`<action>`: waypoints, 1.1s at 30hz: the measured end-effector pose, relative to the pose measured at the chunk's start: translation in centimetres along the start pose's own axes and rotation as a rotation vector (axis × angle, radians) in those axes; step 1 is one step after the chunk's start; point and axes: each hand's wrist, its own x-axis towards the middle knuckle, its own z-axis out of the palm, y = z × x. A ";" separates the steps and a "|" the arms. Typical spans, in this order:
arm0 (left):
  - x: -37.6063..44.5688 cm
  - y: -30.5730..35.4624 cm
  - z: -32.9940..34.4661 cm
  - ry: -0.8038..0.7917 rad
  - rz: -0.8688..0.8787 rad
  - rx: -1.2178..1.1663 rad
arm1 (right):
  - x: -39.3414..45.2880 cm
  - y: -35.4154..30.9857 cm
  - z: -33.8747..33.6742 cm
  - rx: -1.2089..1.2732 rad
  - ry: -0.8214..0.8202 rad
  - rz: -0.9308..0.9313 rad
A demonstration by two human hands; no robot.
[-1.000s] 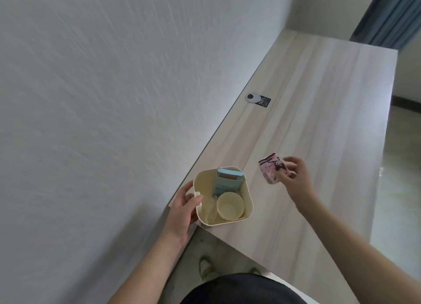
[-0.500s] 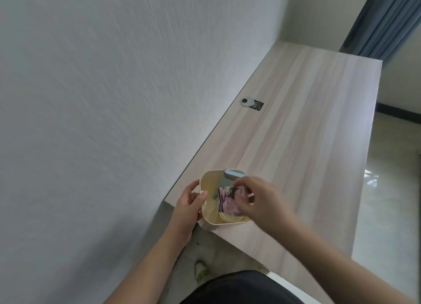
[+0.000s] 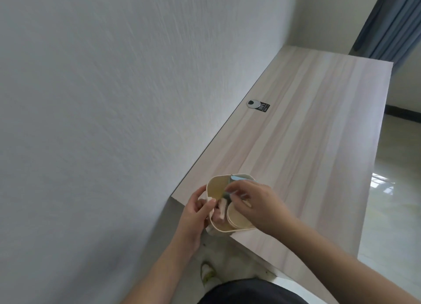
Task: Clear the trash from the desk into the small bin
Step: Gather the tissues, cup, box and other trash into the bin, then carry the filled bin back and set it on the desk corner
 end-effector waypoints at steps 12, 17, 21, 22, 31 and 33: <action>-1.8 0.8 1.7 -0.092 -0.018 0.001 | -7.8 7.8 -6.6 -0.026 0.287 0.146; -2.0 1.6 1.9 -0.219 0.005 0.000 | -10.1 7.4 -5.7 0.032 0.076 0.286; -2.8 3.6 1.3 -0.364 0.024 0.068 | -11.1 6.0 -3.2 0.148 0.027 0.312; -3.0 4.0 1.1 -0.399 0.027 0.074 | -11.2 5.5 -2.5 0.178 0.020 0.298; -4.2 6.6 0.5 -0.602 0.016 0.125 | -12.1 1.1 -0.4 0.274 0.125 0.164; -4.0 7.0 0.9 -0.682 0.022 0.154 | -12.8 0.6 -0.5 0.239 0.182 0.182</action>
